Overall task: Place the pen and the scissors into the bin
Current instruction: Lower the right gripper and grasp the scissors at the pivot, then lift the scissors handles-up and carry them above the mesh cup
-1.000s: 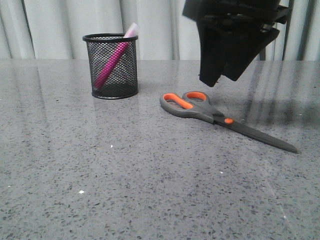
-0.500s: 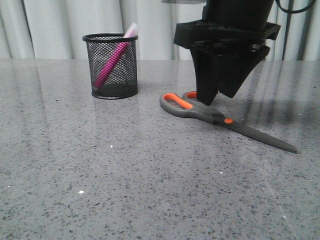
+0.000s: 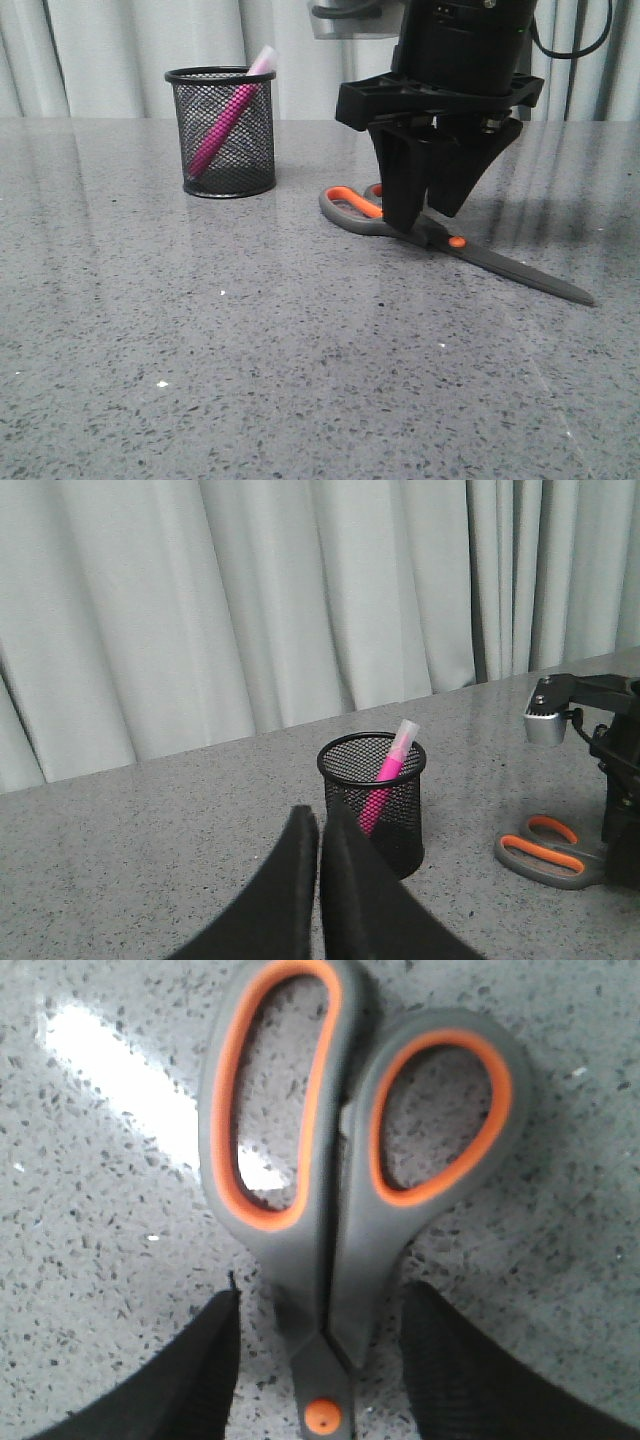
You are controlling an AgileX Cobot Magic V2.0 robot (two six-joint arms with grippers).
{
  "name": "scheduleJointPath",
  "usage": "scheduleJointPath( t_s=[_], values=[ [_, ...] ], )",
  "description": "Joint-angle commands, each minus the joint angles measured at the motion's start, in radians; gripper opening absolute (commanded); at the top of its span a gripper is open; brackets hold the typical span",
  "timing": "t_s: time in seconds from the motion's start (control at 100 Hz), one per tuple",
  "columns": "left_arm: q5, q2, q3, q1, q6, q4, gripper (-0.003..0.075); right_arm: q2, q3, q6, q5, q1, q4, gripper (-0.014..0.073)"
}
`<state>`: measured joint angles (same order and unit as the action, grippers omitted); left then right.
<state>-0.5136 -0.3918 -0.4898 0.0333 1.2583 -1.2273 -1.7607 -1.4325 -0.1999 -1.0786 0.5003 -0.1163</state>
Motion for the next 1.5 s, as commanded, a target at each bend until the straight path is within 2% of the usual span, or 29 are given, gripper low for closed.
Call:
scheduleJointPath(
  t_s=[0.0, 0.73, 0.77, 0.84, 1.02, 1.19, 1.49],
  values=[
    [0.030, -0.005, -0.027, 0.001, -0.005, -0.045, -0.0022, 0.034, -0.031, -0.006, 0.029, -0.001, -0.008, 0.0330],
    [0.042, -0.005, -0.027, 0.001, -0.005, -0.045, -0.0022, -0.014, -0.031, -0.006, 0.028, -0.001, -0.008, 0.0325],
    [0.042, -0.005, -0.027, 0.001, -0.005, -0.045, -0.0022, -0.014, -0.031, -0.006, 0.028, -0.001, -0.008, 0.0307],
    [0.042, -0.005, -0.027, 0.001, -0.005, -0.045, -0.0022, -0.014, -0.031, -0.006, 0.021, -0.001, -0.008, 0.0223],
    [0.043, -0.005, -0.027, 0.001, -0.005, -0.045, -0.0022, -0.014, -0.031, -0.006, -0.001, -0.001, -0.008, -0.0078],
    [0.044, -0.005, -0.027, 0.001, -0.005, -0.045, -0.0022, 0.017, -0.031, -0.006, 0.031, -0.001, -0.008, -0.0068],
    [0.045, -0.005, -0.027, 0.001, -0.005, -0.045, -0.0022, 0.203, -0.029, -0.006, 0.245, -0.001, -0.062, -0.0068]
  ],
)
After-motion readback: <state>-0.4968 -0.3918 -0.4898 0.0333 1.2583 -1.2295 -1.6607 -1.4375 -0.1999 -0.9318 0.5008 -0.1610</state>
